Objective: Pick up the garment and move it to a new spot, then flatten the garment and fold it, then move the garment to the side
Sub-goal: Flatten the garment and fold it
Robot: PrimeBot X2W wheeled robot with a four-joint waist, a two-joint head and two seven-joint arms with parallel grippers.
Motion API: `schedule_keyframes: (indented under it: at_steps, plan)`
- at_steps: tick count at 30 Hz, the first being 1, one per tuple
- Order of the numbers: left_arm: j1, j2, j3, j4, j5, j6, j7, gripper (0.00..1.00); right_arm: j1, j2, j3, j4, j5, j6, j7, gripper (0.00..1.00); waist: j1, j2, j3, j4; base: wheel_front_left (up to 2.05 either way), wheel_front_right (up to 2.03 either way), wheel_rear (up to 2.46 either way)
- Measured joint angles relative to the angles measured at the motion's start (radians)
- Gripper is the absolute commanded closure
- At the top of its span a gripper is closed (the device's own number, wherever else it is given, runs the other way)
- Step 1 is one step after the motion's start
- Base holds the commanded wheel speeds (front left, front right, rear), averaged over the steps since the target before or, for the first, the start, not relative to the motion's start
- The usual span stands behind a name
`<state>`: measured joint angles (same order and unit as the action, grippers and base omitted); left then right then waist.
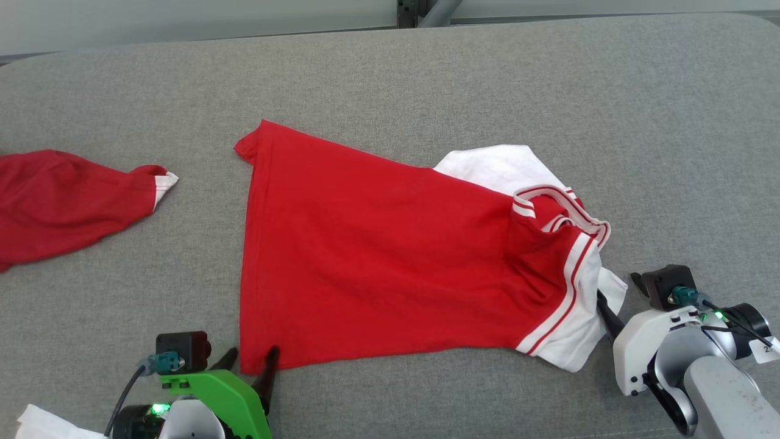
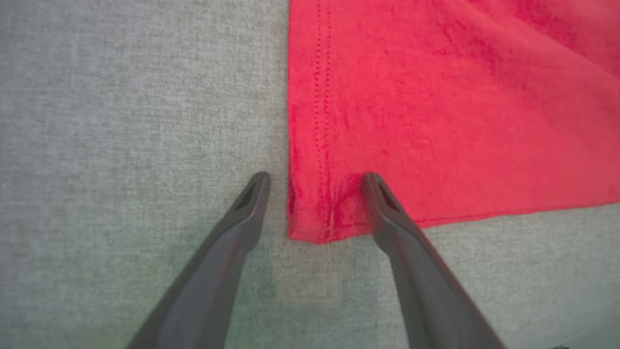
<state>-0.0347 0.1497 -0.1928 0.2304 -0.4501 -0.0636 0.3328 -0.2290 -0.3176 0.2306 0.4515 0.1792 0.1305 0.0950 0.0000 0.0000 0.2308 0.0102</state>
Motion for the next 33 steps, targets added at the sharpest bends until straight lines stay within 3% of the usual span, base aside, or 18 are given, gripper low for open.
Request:
schedule_keyframes:
  at_steps: [2,3,4,5,11,16,22,25,33]
  plan:
    - [0.004,0.003,-0.009,-0.005,-0.001,-0.007,0.008,0.0,-0.001,0.0,0.007,0.006,0.005,0.0,-0.004,0.54,0.0,0.0,-0.002,-0.001,0.0,0.0,0.0]
    - [0.005,0.003,-0.01,-0.004,-0.001,-0.007,0.007,0.33,-0.001,0.003,0.01,0.009,0.014,0.0,-0.01,0.76,0.0,0.0,-0.004,-0.002,0.0,0.0,0.0]
    - [0.006,0.005,-0.011,-0.002,0.003,-0.007,-0.002,0.59,-0.001,0.009,0.01,0.011,0.028,0.0,-0.014,1.0,0.0,0.0,-0.006,-0.002,0.0,0.0,0.0]
    - [0.008,0.006,-0.01,0.001,0.003,-0.007,-0.01,1.0,-0.001,0.018,0.011,0.011,0.053,0.0,-0.018,1.0,0.0,0.0,-0.009,-0.003,0.0,0.0,0.0]
    - [0.025,-0.014,0.009,-0.035,-0.09,-0.029,-0.003,1.0,0.026,0.035,-0.021,-0.078,0.236,0.0,-0.026,1.0,0.0,0.0,-0.033,-0.012,0.0,0.0,0.0]
    - [0.049,-0.022,0.061,-0.215,-0.221,-0.042,0.026,1.0,0.079,0.01,-0.111,-0.35,0.502,0.0,-0.025,1.0,0.0,0.0,-0.056,-0.03,0.0,0.0,0.0]
    - [0.056,-0.011,0.121,-0.533,-0.365,-0.041,0.1,1.0,0.164,-0.026,-0.281,-0.67,0.7,0.0,0.028,1.0,0.0,0.0,-0.08,-0.058,0.0,0.0,0.0]
    - [0.037,-0.001,0.147,-0.694,-0.421,-0.019,0.146,1.0,0.17,0.002,-0.368,-0.802,0.763,0.0,0.056,1.0,0.0,0.0,-0.085,-0.074,0.0,0.0,0.0]
    - [-0.172,0.044,0.199,-0.904,-0.483,0.062,0.258,1.0,0.05,0.085,-0.434,-0.987,0.801,0.0,0.166,1.0,0.0,0.0,-0.053,-0.095,0.0,0.0,0.0]
